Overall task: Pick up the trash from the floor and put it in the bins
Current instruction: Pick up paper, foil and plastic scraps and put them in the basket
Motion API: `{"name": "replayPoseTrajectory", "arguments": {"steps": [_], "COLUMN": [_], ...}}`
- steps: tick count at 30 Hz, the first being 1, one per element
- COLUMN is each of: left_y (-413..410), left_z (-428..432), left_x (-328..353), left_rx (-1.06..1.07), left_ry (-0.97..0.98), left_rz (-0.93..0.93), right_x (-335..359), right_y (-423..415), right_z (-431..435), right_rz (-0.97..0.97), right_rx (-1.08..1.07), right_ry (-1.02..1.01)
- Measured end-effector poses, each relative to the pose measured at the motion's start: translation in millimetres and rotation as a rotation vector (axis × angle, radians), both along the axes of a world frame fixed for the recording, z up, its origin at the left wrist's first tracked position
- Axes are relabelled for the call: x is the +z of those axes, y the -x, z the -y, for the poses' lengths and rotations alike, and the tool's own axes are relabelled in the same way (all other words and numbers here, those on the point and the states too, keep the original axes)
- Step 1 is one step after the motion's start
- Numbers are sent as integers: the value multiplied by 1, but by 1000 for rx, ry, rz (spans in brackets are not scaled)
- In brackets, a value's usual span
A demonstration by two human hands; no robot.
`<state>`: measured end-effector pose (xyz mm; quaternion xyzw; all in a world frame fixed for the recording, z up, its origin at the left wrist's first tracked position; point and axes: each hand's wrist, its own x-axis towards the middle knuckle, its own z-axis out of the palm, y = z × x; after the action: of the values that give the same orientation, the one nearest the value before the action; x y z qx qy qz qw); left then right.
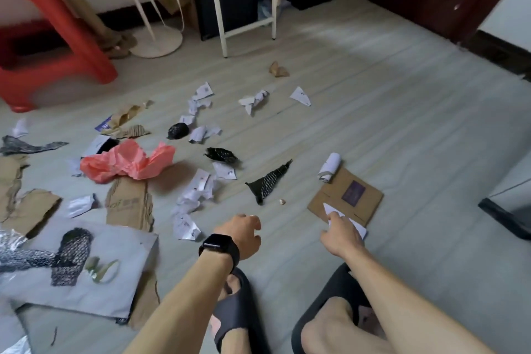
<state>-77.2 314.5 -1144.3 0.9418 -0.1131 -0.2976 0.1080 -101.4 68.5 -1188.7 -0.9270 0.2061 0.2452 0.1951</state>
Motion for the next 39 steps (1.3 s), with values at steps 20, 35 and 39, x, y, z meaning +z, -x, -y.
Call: {"name": "replayPoseTrajectory", "arguments": {"steps": [20, 35, 39], "left_y": [-104, -106, -144], "left_z": [111, 71, 72], "left_x": [-186, -183, -172], "left_rx": [66, 54, 186], "left_ry": [154, 204, 339], "left_rz": [137, 95, 223], "right_x": [-112, -105, -105], "right_y": [-59, -108, -177], "right_z": [111, 76, 77], "right_rz": [-19, 267, 451], "right_rx": [-177, -407, -608], "right_ry": [-50, -390, -358]}}
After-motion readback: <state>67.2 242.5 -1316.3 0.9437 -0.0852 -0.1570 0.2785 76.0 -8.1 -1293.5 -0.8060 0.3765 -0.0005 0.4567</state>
